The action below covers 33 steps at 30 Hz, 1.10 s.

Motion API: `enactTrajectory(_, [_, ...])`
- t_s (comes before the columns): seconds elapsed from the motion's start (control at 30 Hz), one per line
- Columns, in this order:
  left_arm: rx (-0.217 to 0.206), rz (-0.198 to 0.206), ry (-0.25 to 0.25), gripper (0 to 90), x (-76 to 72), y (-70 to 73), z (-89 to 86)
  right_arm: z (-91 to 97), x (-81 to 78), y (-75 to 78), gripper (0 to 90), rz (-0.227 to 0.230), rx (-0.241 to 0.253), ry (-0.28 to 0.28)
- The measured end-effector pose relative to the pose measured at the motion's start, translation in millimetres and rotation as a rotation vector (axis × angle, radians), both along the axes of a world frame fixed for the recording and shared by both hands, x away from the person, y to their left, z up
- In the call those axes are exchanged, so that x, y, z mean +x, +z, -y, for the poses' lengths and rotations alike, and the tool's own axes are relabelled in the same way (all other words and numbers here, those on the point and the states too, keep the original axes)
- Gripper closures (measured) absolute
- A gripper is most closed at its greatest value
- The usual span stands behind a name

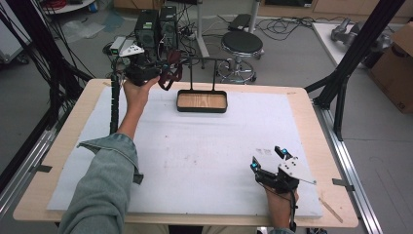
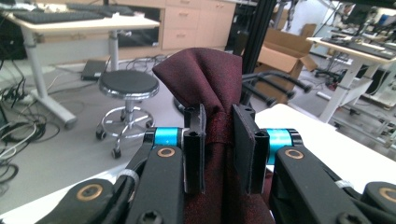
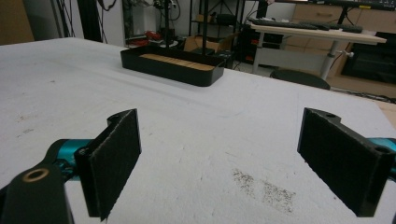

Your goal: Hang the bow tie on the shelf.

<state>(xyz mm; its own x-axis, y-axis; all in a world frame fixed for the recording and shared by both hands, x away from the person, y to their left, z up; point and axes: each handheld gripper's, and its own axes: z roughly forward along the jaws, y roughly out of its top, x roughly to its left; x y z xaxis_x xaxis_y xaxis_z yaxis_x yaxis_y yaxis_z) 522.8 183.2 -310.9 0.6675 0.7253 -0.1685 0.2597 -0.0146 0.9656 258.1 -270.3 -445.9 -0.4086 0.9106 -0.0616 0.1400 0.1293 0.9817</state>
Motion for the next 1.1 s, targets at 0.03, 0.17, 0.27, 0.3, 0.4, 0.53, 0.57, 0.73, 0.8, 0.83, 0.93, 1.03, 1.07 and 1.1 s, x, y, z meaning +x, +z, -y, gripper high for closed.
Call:
enactTrajectory(0.03, [0.005,-0.009,0.006,74.7,1.2,-2.7,-0.4,-0.4,-0.3,0.0,12.4,-0.004,0.004,0.000])
enactTrajectory(0.17, [0.012,-0.016,0.014,74.6,4.4,-7.9,-2.0,0.0,0.5,-0.1,12.4,0.000,-0.004,0.000])
enactTrajectory(0.27, [0.008,-0.011,0.015,74.5,5.9,-9.6,-3.6,0.1,0.1,-0.2,12.4,-0.003,-0.004,-0.004])
enactTrajectory(0.3, [0.008,-0.013,0.017,74.5,6.2,-10.0,-3.7,0.1,0.1,-0.2,12.4,-0.003,-0.004,-0.004])
enactTrajectory(0.4, [0.023,-0.010,0.025,74.5,7.2,-11.4,-3.1,0.1,0.1,-0.1,12.4,-0.003,-0.004,-0.003])
enactTrajectory(0.53, [0.035,-0.016,0.037,74.4,9.9,-14.9,-2.8,0.2,0.4,-0.2,12.4,-0.002,-0.006,-0.004])
enactTrajectory(0.57, [0.041,-0.017,0.039,74.3,10.7,-16.2,-2.3,0.3,0.5,-0.2,12.4,0.000,-0.006,-0.004])
enactTrajectory(0.73, [0.046,-0.019,0.047,74.1,12.2,-18.5,-1.2,-0.1,0.5,-0.2,12.4,-0.002,-0.005,-0.005])
enactTrajectory(0.8, [0.045,-0.016,0.047,73.9,12.5,-18.7,-1.4,-0.6,0.0,-0.2,12.4,-0.009,-0.001,-0.004])
enactTrajectory(0.83, [0.047,-0.014,0.048,73.8,12.7,-18.9,-1.4,-0.7,-0.2,-0.2,12.4,-0.010,-0.001,-0.004])
enactTrajectory(0.93, [0.053,-0.020,0.048,73.4,13.3,-20.1,-1.9,-0.9,-0.1,-0.3,12.5,-0.009,-0.001,-0.005])
enactTrajectory(1.03, [0.058,-0.022,0.054,72.8,13.8,-21.7,-2.3,-0.8,0.1,-0.3,12.5,-0.006,-0.006,-0.003])
enactTrajectory(1.07, [0.058,-0.022,0.055,72.7,14.0,-22.0,-2.3,-0.9,0.1,-0.3,12.5,-0.007,-0.007,-0.004])
enactTrajectory(1.1, [0.061,-0.025,0.059,72.7,14.1,-22.3,-2.2,-0.7,0.2,-0.3,12.4,-0.005,-0.008,-0.004])
